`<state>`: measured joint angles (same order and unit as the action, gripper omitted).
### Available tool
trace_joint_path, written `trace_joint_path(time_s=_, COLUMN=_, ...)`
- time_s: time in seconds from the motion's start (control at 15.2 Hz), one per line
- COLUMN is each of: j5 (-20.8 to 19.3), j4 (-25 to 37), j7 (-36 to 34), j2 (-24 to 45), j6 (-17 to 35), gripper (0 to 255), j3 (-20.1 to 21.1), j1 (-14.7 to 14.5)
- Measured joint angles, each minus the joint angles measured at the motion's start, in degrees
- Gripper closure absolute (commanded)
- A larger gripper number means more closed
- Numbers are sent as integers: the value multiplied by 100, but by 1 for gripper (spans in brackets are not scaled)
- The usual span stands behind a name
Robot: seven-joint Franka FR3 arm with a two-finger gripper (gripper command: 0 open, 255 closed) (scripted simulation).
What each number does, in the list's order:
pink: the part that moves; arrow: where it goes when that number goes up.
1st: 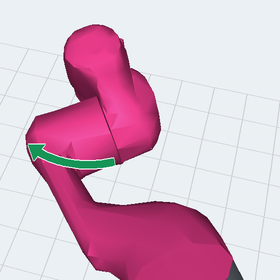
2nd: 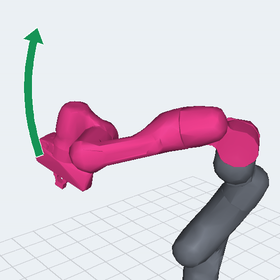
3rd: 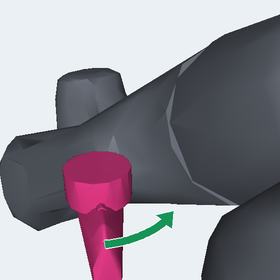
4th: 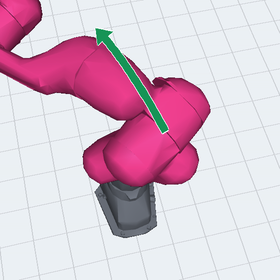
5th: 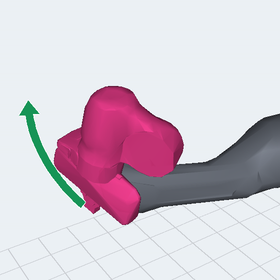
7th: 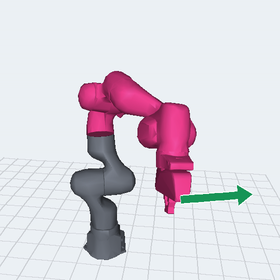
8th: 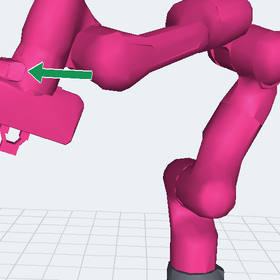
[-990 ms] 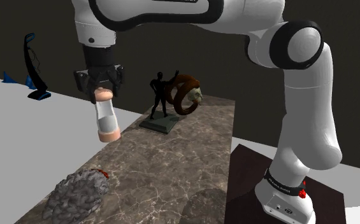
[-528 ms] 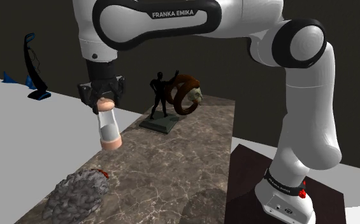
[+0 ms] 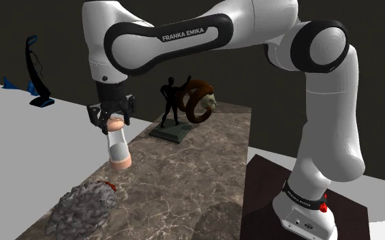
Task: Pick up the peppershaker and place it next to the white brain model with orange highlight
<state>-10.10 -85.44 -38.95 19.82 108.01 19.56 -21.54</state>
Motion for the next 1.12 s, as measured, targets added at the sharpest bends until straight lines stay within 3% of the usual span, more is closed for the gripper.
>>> trace_joint_path(time_s=1.12, j5=-138, j4=-868, j7=-140, j2=234, j6=1082, gripper=255, j3=-61, j1=16)
